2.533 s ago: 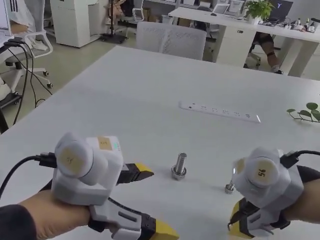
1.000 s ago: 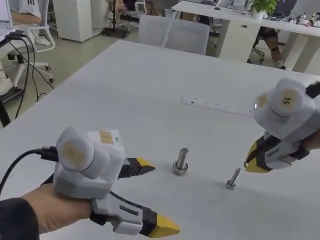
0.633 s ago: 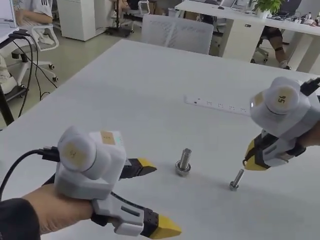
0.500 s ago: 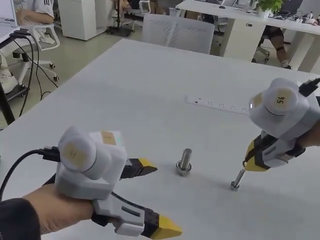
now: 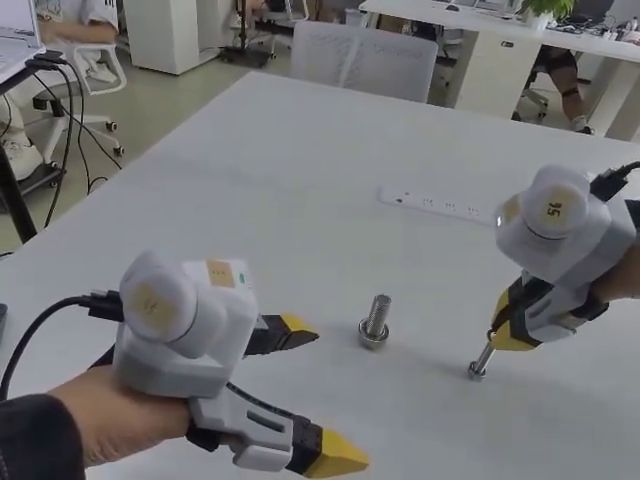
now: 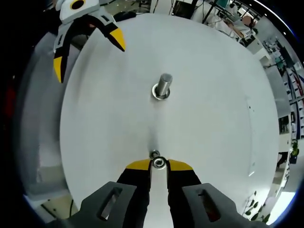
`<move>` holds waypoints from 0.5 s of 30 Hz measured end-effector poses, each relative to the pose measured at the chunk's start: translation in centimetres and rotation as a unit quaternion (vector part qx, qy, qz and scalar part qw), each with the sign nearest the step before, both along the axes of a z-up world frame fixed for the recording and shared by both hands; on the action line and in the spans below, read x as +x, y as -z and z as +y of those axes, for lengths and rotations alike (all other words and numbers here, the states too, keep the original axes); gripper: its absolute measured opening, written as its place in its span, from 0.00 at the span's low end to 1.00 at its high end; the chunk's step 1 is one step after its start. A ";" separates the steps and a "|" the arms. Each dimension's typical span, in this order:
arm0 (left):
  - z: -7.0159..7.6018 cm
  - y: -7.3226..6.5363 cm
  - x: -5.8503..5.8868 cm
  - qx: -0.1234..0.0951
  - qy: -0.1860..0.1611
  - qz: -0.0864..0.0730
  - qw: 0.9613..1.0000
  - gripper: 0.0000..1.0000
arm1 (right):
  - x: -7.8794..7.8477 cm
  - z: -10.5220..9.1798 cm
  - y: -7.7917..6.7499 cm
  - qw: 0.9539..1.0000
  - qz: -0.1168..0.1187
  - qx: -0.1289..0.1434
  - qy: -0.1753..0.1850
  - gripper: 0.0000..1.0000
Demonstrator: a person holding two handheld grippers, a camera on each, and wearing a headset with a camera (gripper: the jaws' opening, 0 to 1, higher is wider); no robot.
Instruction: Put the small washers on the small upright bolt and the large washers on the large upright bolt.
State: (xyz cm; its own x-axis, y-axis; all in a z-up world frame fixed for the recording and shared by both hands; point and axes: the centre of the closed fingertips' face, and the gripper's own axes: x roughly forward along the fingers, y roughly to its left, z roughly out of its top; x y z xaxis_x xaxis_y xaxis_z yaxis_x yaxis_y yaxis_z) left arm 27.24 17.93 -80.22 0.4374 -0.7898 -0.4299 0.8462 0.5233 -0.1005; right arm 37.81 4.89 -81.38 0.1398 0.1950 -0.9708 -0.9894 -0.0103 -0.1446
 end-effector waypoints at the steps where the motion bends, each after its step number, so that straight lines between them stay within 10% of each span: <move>1: 0.0 0.0 0.0 0.000 0.000 0.000 1.000 0.77 | 0.0 0.0 0.0 1.000 0.000 0.000 0.000 0.13; 15: 0.0 0.1 0.1 0.000 -0.001 0.001 1.000 0.77 | 0.0 -0.1 1.1 1.000 0.011 -0.002 0.004 0.13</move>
State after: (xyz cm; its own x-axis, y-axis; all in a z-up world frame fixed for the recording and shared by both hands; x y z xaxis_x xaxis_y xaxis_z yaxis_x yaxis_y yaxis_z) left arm 27.32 17.96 -80.31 0.4379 -0.7896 -0.4300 0.8454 0.5244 -0.1020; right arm 37.84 4.78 -82.52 0.1191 0.1904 -0.9744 -0.9925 -0.0030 -0.1219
